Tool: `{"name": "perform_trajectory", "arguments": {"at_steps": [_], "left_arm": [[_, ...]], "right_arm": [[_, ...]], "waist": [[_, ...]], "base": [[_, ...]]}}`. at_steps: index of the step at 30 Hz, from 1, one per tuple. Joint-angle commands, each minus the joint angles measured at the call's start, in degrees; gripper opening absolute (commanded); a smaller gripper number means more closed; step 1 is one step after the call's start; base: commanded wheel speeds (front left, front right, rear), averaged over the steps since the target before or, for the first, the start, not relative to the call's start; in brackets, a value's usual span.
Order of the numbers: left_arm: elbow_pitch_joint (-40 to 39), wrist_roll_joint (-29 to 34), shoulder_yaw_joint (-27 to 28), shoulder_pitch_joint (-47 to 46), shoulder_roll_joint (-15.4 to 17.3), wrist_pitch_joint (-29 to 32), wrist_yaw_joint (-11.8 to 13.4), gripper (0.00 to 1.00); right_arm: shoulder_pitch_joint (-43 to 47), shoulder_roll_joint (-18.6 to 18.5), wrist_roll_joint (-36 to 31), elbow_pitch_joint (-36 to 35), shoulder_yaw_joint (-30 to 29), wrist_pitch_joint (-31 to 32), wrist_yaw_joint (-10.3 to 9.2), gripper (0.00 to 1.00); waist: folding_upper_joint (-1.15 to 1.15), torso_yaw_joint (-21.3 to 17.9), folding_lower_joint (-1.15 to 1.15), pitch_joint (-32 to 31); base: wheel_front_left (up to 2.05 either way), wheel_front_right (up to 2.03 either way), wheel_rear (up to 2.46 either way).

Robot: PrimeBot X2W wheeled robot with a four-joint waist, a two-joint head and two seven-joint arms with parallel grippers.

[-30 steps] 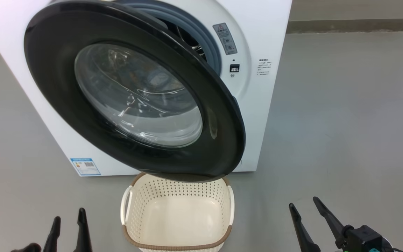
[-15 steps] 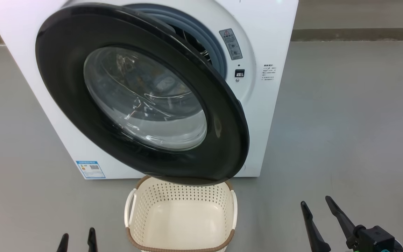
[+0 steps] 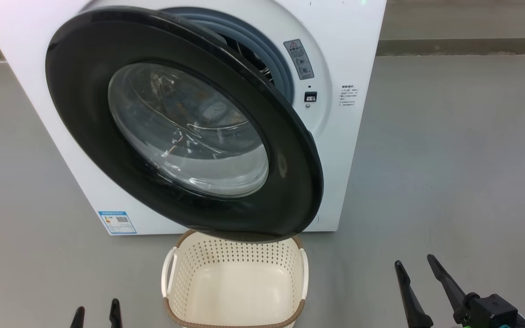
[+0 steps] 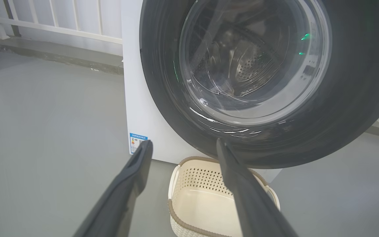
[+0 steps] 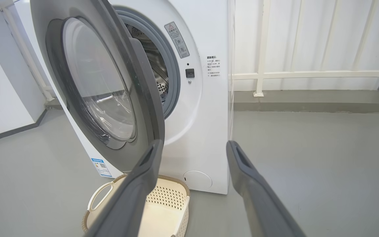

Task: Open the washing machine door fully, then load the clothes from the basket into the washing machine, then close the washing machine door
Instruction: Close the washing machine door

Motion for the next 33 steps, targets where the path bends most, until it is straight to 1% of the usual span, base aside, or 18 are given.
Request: {"name": "perform_trajectory", "arguments": {"at_steps": [1,5,6,7,9,10,21,33], "left_arm": [[-1.33,-0.14,1.80,-1.12,0.16,-0.37,0.27,1.00],[-1.43,-0.54,1.62,-1.19,0.16,-0.37,0.59,1.00],[-1.45,-0.58,1.60,-1.19,0.16,-0.37,0.62,1.00],[-1.48,-0.61,1.60,-1.17,0.16,-0.37,0.63,1.00],[-1.49,-0.66,1.56,-1.18,0.16,-0.37,0.66,1.00],[-1.50,-0.69,1.54,-1.18,0.16,-0.37,0.69,1.00],[-1.65,-1.33,0.63,-1.06,0.15,-0.37,1.30,1.00],[-1.58,-1.64,-0.11,-1.34,0.15,-0.37,1.51,1.00]], "right_arm": [[-0.73,-0.38,-0.40,-1.65,1.12,-0.28,0.52,1.00],[-0.87,-0.28,-0.43,-1.85,1.09,-0.28,0.52,1.00],[-0.91,-0.31,-0.45,-1.88,1.28,-0.28,0.52,0.79],[-0.96,-0.33,-0.46,-1.89,1.37,-0.28,0.52,0.44],[-1.14,-0.39,-0.37,-1.90,1.48,-0.28,0.52,0.01],[-1.26,-0.45,-0.31,-1.90,1.53,-0.28,0.52,0.00],[-2.70,-1.19,0.12,-2.04,1.86,-0.28,0.52,0.00],[-8.55,-2.91,0.37,-6.76,3.25,-0.28,0.52,0.00]], "waist": [[0.00,0.05,0.00,-0.02],[0.00,0.24,0.00,-0.01],[0.00,0.29,0.00,-0.01],[0.00,0.33,0.00,0.02],[0.00,0.46,0.00,0.08],[0.00,0.49,0.00,0.11],[0.00,1.23,0.00,0.35],[0.00,2.28,0.00,0.59]], "base": [[0.00,0.00,0.00],[0.00,0.00,0.00],[0.00,0.00,0.00],[0.00,0.00,0.00],[0.00,0.00,0.00],[0.00,0.00,0.00],[0.00,0.00,0.00],[0.00,0.00,0.00]]}}
